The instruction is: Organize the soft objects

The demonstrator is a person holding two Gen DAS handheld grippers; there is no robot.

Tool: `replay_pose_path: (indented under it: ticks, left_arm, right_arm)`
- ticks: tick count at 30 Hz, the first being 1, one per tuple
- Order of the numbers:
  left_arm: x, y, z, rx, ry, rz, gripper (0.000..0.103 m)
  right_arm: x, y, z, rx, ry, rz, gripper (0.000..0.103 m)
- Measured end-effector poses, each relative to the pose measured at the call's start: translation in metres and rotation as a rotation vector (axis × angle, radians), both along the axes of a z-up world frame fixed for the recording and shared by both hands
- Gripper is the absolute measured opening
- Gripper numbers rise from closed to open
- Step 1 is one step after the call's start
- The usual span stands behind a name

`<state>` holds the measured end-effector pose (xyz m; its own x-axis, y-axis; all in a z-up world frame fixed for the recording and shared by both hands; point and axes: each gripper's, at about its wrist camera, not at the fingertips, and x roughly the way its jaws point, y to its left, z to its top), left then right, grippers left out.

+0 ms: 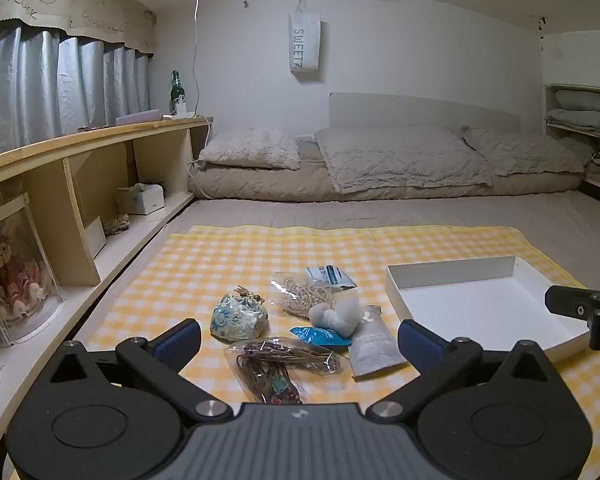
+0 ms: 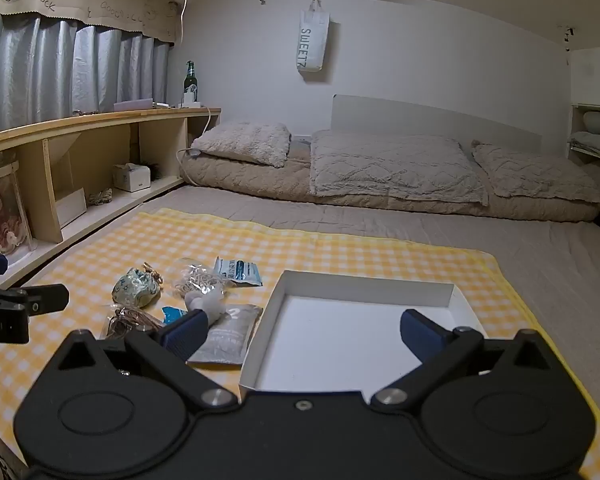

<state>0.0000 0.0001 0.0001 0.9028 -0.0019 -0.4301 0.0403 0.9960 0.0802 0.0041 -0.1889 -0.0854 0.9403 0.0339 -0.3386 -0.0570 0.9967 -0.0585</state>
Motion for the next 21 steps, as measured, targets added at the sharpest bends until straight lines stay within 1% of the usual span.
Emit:
replay_pose_path:
  ticks: [21]
  left_arm:
    - [-0.0004, 0.0003, 0.0003, -0.004, 0.006, 0.000, 0.103]
  right_arm:
    - [0.0025, 0.0018, -0.0017, 0.000, 0.000, 0.000, 0.103]
